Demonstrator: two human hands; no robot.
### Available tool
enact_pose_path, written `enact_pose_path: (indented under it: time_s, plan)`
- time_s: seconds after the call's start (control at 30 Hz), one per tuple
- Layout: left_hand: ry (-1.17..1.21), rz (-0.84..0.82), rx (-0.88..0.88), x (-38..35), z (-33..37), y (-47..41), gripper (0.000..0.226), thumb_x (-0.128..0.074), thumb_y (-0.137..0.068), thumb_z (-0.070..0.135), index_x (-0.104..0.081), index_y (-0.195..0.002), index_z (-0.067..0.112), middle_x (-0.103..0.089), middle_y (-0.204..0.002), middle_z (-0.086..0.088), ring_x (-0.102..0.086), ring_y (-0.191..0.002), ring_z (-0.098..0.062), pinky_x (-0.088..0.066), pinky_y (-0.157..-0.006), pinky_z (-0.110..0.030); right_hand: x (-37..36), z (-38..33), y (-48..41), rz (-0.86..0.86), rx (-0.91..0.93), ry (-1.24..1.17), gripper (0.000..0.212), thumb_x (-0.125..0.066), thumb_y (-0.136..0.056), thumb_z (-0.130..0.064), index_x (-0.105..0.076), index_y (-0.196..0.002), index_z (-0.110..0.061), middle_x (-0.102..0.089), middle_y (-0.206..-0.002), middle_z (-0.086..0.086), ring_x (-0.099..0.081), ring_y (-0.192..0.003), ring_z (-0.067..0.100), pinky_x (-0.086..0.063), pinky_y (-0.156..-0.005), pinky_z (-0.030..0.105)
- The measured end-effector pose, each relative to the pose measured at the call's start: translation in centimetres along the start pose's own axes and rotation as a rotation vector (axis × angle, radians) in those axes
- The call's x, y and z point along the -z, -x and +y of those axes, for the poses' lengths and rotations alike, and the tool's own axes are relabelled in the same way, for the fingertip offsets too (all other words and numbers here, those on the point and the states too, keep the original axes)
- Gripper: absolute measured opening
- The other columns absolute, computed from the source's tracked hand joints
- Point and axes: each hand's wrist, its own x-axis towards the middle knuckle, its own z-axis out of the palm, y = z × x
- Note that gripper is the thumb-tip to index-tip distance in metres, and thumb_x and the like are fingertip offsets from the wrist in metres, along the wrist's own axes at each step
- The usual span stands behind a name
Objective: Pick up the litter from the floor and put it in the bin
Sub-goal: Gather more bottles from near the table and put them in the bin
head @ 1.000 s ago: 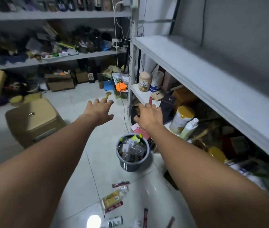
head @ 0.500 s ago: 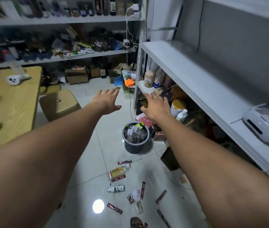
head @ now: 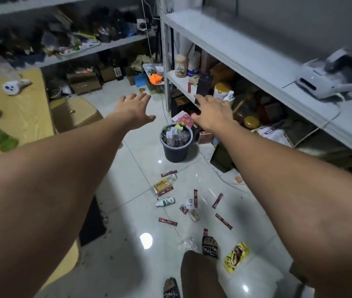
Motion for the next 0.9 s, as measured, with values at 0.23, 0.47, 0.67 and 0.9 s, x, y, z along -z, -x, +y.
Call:
enact_pose_path:
  time_s: [0.23, 0.47, 0.67, 0.9]
  plan:
    - [0.025, 0.052, 0.041, 1.3, 0.3, 3.7, 0.073, -0.048, -0.093, 0.049, -0.018, -0.151, 0.017, -0.02, -0.157, -0.003, -0.021, -0.142, -0.03, -0.016, -0.117, -0.048, 1.0, -0.6, 3.6, 0.044, 0.002, -0.01, 0.064, -0.048, -0.094, -0.044, -0.026, -0.151, -0.025, -0.042, -0.144, 0.01, -0.04, -0.131, 0.03, -0.027, -0.109, 0.046]
    - [0.017, 0.052, 0.081, 0.9, 1.3, 7.9, 0.072, -0.051, -0.092, 0.047, -0.021, -0.149, 0.017, -0.025, -0.155, -0.005, -0.023, -0.14, -0.033, -0.017, -0.116, -0.049, -0.3, 0.7, 8.0, 0.005, 0.015, -0.006, 0.068, -0.05, -0.093, -0.048, -0.023, -0.151, -0.026, -0.036, -0.149, 0.009, -0.033, -0.138, 0.028, -0.025, -0.111, 0.043]
    - [0.045, 0.049, 0.087, -1.4, 6.4, 12.0, 0.072, -0.05, -0.092, 0.048, -0.02, -0.15, 0.018, -0.025, -0.154, -0.005, -0.024, -0.14, -0.033, -0.018, -0.115, -0.049, -1.7, 2.9, 13.4, 0.014, 0.021, -0.008, 0.064, -0.05, -0.093, -0.045, -0.028, -0.148, -0.025, -0.041, -0.145, 0.01, -0.038, -0.133, 0.029, -0.029, -0.107, 0.043]
    - [0.05, 0.029, 0.08, -4.9, 9.3, 16.4, 0.07, -0.05, -0.091, 0.048, -0.023, -0.148, 0.019, -0.028, -0.153, -0.006, -0.027, -0.138, -0.033, -0.024, -0.112, -0.049, -4.3, 4.1, 18.2, -0.042, -0.002, 0.03, 0.068, -0.054, -0.09, -0.045, -0.026, -0.149, -0.024, -0.041, -0.144, 0.01, -0.039, -0.131, 0.03, -0.029, -0.107, 0.045]
